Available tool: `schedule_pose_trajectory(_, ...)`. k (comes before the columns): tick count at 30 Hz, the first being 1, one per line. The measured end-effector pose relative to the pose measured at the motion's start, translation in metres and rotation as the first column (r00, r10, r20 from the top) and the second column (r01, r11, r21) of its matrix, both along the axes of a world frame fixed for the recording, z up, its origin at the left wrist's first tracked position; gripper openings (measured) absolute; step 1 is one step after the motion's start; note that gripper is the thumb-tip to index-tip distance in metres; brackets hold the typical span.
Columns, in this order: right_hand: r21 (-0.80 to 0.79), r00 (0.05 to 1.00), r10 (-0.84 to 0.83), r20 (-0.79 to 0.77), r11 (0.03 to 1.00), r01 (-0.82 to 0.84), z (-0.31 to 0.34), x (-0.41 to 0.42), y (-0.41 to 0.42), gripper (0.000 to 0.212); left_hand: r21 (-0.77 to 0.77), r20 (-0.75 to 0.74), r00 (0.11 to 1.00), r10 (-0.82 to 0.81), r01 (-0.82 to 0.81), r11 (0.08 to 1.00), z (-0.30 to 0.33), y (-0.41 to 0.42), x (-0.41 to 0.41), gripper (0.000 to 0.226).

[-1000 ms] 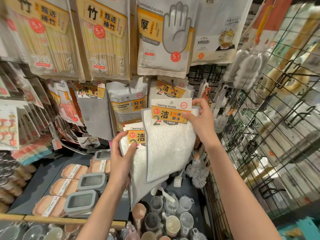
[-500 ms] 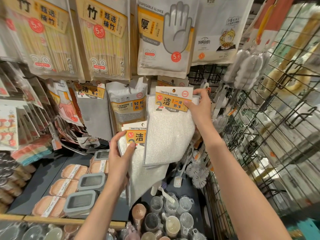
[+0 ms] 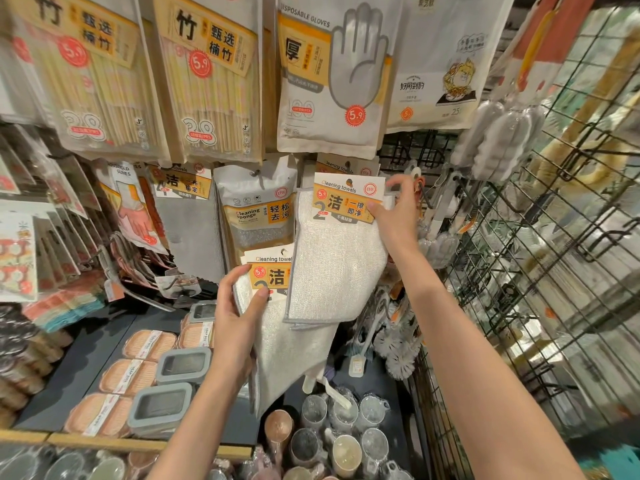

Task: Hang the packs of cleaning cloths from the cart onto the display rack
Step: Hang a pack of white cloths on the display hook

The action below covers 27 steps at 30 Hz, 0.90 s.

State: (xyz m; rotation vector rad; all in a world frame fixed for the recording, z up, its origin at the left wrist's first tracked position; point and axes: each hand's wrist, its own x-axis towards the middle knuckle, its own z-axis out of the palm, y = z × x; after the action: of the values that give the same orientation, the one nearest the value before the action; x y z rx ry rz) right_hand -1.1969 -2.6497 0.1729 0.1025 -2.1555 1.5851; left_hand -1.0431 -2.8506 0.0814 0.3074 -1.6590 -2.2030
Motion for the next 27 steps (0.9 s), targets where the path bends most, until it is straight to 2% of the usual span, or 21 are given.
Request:
schedule_pose_trajectory(4, 0.047, 0.993, 0.080, 0.091, 0.995, -0.085, -0.003, -0.009, -0.003, 0.017, -0.008, 0.007, 1.000, 0.000, 0.000, 1.000, 0.000, -0.001, 0.001, 0.036)
schedule_pose_trajectory(8, 0.182, 0.996, 0.042, 0.083, 0.982, -0.057, -0.003, -0.023, -0.004, 0.026, -0.001, 0.020, 1.000, 0.009, -0.009, 1.000, 0.001, -0.003, 0.000, 0.036)
schedule_pose_trajectory(10, 0.232, 0.991, 0.076, 0.113, 0.967, -0.101, -0.001, -0.028, -0.006, 0.034, 0.001, 0.011, 1.000, 0.011, -0.011, 1.000, 0.002, -0.002, 0.001, 0.036)
schedule_pose_trajectory(16, 0.190, 0.967, 0.109, 0.230, 0.970, -0.154, 0.006, -0.041, -0.008, 0.041, -0.005, 0.016, 1.000, 0.020, -0.020, 1.000, 0.001, 0.000, 0.002, 0.036)
schedule_pose_trajectory(27, 0.263, 0.945, 0.118, 0.306, 0.943, -0.203, 0.010, -0.048, -0.008, 0.047, 0.004, 0.015, 0.999, 0.043, -0.043, 0.999, 0.006, 0.000, 0.005, 0.036)
